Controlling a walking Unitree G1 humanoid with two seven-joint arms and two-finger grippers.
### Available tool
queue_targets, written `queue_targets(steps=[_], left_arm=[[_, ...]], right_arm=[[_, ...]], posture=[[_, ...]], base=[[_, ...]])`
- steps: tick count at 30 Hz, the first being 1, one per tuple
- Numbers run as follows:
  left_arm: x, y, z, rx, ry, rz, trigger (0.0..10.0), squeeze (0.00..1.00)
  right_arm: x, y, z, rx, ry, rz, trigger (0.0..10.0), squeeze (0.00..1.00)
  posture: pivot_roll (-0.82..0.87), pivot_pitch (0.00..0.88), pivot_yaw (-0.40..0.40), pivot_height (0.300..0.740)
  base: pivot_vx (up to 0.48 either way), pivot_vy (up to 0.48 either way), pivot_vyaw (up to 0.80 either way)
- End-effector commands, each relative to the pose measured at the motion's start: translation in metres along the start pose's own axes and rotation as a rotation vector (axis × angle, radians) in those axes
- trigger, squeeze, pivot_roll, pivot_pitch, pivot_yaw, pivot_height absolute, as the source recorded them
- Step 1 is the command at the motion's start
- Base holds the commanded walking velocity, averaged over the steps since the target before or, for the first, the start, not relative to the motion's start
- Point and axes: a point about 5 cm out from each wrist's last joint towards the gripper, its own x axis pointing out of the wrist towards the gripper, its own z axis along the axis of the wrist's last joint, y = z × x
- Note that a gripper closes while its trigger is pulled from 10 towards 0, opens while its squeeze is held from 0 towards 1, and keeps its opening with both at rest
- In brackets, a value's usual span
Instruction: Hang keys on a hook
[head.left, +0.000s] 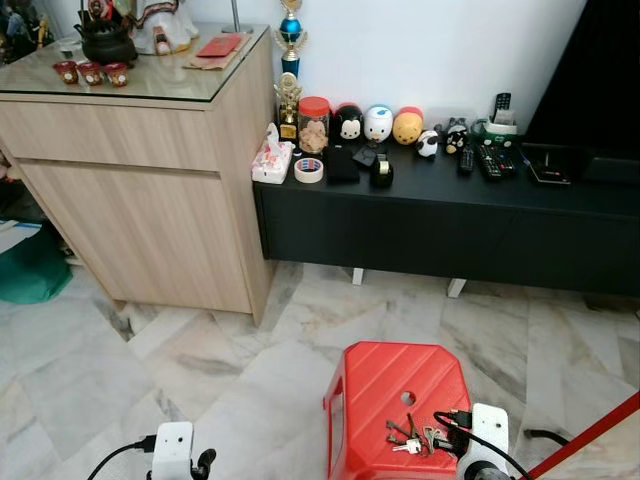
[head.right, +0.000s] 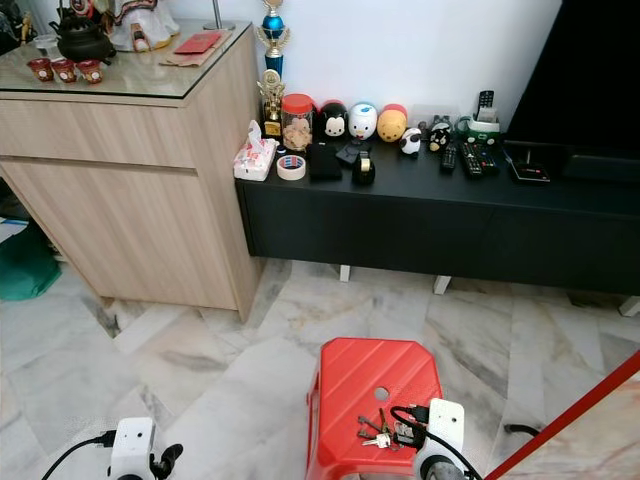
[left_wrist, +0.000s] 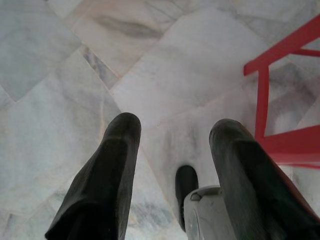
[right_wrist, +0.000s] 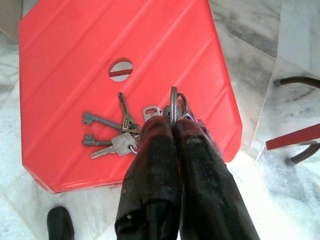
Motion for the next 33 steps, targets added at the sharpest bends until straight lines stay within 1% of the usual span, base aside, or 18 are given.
queue_targets(steps=[1, 2, 3, 4, 7, 11, 15, 22, 23, 26, 30, 33], left_arm=[[-0.003, 0.003, -0.010, 0.051, 0.053, 0.007, 10.0, 0.00], [-0.003, 0.004, -0.011, 0.062, 0.056, 0.016, 10.0, 0.00], [-0.004, 0.004, -0.013, 0.037, 0.060, 0.022, 10.0, 0.00], [-0.004, 0.004, -0.014, 0.034, 0.061, 0.020, 10.0, 0.00], [-0.005, 0.003, -0.016, 0.038, 0.069, 0.009, 10.0, 0.00], [-0.005, 0.002, -0.017, 0.036, 0.074, 0.003, 10.0, 0.00], [-0.006, 0.002, -0.019, 0.049, 0.085, -0.006, 10.0, 0.00], [-0.005, 0.001, -0.018, 0.056, 0.082, -0.018, 10.0, 0.00], [-0.007, 0.004, -0.020, 0.047, 0.093, -0.006, 10.0, 0.00], [-0.008, 0.007, -0.025, 0.037, 0.112, 0.006, 10.0, 0.00], [-0.009, 0.007, -0.026, 0.020, 0.114, 0.009, 10.0, 0.00], [-0.009, 0.005, -0.026, 0.013, 0.114, 0.003, 10.0, 0.00]], right_arm=[[0.001, 0.006, 0.004, -0.007, -0.010, 0.018, 10.0, 0.00], [0.001, 0.006, 0.003, -0.007, -0.008, 0.017, 10.0, 0.00], [0.001, 0.005, 0.002, 0.012, -0.002, 0.008, 10.0, 0.00], [0.001, 0.004, 0.000, 0.018, 0.006, 0.000, 10.0, 0.00], [-0.002, -0.001, -0.010, 0.009, 0.045, -0.019, 10.0, 0.00], [-0.004, -0.003, -0.016, 0.011, 0.059, -0.020, 10.0, 0.00], [-0.007, -0.006, -0.023, 0.034, 0.075, -0.032, 10.0, 0.00], [-0.007, -0.007, -0.025, 0.027, 0.082, -0.030, 10.0, 0.00], [-0.007, -0.007, -0.025, 0.029, 0.081, -0.030, 10.0, 0.00], [-0.007, -0.006, -0.024, 0.033, 0.080, -0.030, 10.0, 0.00], [-0.007, -0.007, -0.023, 0.036, 0.077, -0.030, 10.0, 0.00], [-0.006, -0.008, -0.021, 0.038, 0.075, -0.032, 10.0, 0.00]], posture=[[0.05, 0.000, -0.036, 0.740], [0.05, 0.000, -0.036, 0.740], [0.05, 0.000, -0.034, 0.740], [0.06, 0.000, -0.036, 0.740], [0.06, 0.000, -0.029, 0.740], [0.05, 0.000, -0.021, 0.740], [0.03, 0.000, -0.012, 0.740], [0.04, 0.000, -0.010, 0.740], [0.05, 0.000, -0.025, 0.740], [0.05, 0.000, -0.024, 0.740], [0.05, 0.000, -0.026, 0.740], [0.05, 0.000, -0.028, 0.740]], base=[[0.000, 0.000, 0.00], [0.000, 0.000, 0.00], [0.000, 0.000, 0.00], [0.000, 0.000, 0.00], [0.000, 0.000, 0.00], [0.000, 0.000, 0.00], [-0.183, 0.000, 0.00], [-0.245, 0.000, 0.00], [-0.244, 0.000, 0.00], [-0.246, 0.000, 0.00], [-0.244, 0.000, 0.00], [0.000, 0.000, 0.00]])
